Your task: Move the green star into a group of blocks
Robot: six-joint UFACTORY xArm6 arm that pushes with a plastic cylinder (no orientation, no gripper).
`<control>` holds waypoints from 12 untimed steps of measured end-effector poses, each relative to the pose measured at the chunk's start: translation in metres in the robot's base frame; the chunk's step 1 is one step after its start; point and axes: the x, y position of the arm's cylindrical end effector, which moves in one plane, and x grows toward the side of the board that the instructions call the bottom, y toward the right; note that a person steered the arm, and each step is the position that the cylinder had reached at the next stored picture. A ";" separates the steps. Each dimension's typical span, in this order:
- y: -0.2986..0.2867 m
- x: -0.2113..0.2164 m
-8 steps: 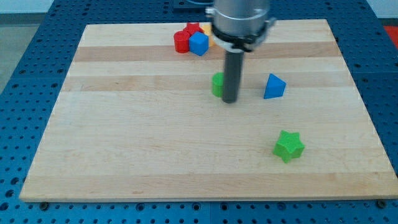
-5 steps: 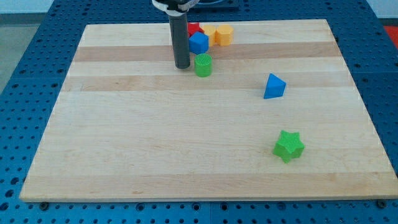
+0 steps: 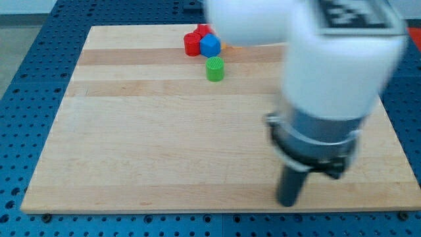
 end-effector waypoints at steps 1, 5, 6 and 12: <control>0.036 -0.028; -0.104 -0.114; -0.134 -0.130; -0.084 -0.198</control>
